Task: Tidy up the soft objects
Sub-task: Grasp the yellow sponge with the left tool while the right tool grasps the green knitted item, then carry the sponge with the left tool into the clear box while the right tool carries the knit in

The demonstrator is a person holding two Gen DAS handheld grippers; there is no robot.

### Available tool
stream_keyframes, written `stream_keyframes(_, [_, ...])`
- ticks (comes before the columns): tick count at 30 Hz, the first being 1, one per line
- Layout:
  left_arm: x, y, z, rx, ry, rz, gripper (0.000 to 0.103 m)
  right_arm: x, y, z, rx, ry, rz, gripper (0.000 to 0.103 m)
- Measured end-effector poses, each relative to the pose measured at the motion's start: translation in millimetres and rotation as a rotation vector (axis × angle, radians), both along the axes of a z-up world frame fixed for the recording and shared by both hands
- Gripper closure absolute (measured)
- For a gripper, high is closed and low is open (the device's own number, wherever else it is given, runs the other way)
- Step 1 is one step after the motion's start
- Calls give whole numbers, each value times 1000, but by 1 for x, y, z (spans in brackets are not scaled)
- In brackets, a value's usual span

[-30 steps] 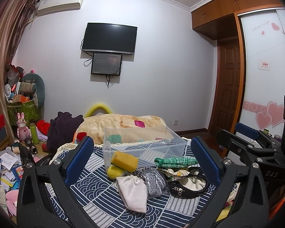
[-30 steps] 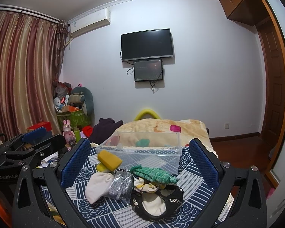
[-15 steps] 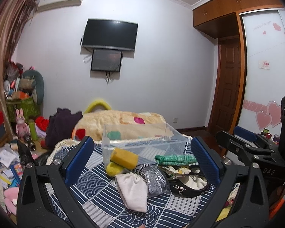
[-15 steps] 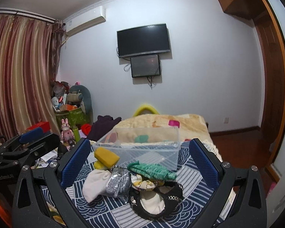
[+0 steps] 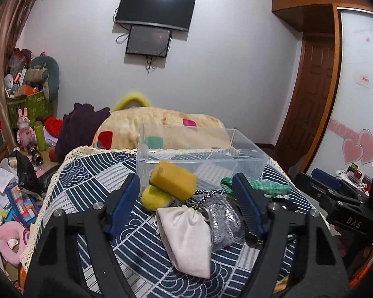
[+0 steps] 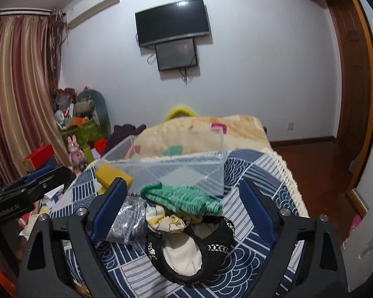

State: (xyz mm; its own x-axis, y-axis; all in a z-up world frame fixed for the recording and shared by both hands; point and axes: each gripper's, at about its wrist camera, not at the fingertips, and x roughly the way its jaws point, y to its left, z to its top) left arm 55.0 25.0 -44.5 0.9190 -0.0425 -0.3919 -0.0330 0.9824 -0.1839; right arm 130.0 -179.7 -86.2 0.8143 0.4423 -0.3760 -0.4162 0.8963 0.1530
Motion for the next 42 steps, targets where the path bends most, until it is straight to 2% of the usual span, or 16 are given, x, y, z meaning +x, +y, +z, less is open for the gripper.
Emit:
stream_keyframes(4, [18,2,-9,-2,32,1,37,9,2,-6,-3,52,29,27])
stream_keyframes(10, [51,3,-22,7,94,18,38,20,9,-11,-45,76,37,29])
stream_keyframes(13, [62,7,-26,-3,106,29,38,30,14,-13,-66,88,43,30])
stream_keyframes(18, [74,8,-28,25,113,51,38,50,20,-15,-72,126,65,33])
stream_keyframes(24, [87,9,-41,34,158,74,38,58,20,-37,-84,222,79,44])
stream_keyframes(28, [90,10,-50,11,188,50,59,58,15,-38,-59,251,82,57])
stream_keyframes(32, [86,8,-49,13,173,28,61,59,10,-36,-60,255,79,73])
stream_keyframes(35, [82,7,-46,12,157,17,63,55,6,-33,-61,234,55,80])
stream_keyframes(42, [69,6,-37,4,131,2,63,45,2,-16,-42,181,55,81])
